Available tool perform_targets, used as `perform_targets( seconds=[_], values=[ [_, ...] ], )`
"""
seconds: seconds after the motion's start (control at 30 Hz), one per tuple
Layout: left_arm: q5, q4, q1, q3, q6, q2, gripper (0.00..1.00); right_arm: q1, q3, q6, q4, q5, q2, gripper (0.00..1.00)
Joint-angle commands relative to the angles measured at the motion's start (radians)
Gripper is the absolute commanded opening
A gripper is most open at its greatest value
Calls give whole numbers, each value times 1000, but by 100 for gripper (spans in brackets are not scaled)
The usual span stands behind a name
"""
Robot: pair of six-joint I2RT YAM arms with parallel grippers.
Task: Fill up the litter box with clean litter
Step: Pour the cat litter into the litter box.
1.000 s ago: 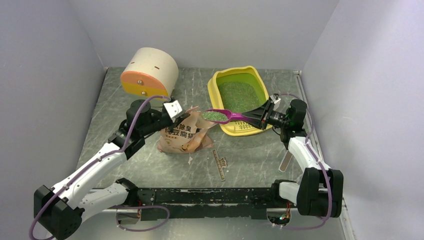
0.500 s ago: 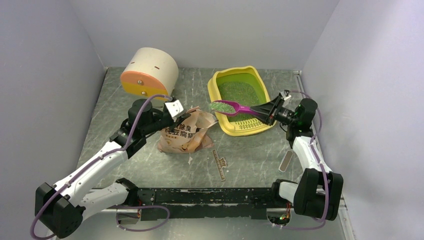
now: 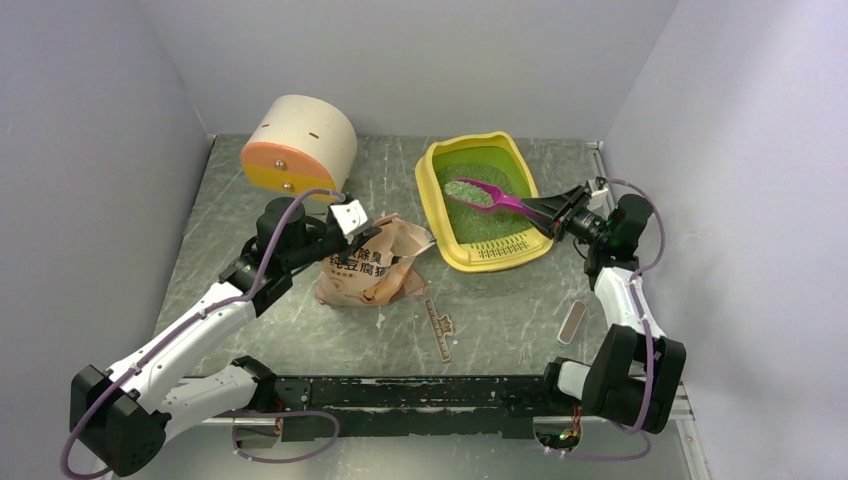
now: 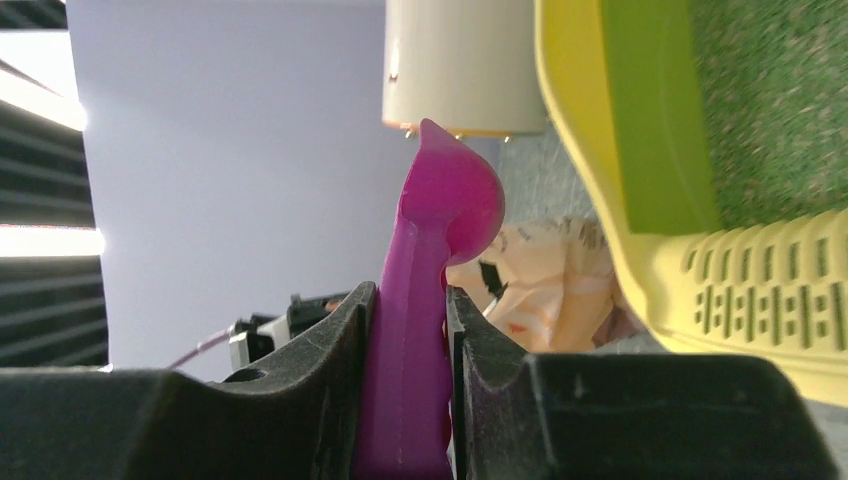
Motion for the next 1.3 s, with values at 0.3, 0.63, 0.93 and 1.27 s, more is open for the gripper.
perform_targets(
  seconds=[0.3, 0.63, 0.93, 1.27],
  values=[
    [33, -41, -3, 30, -6, -36, 5, -31, 108, -213, -182, 427, 83, 0],
    [58, -40, -3, 24, -20, -47, 5, 77, 153, -149, -133, 772, 162, 0],
    [58, -49, -3, 18, -23, -72, 5, 250, 263, -161, -173, 1097, 223, 0],
    [50, -78, -3, -2, -20, -109, 5, 329, 295, -180, -227, 1258, 203, 0]
  ],
)
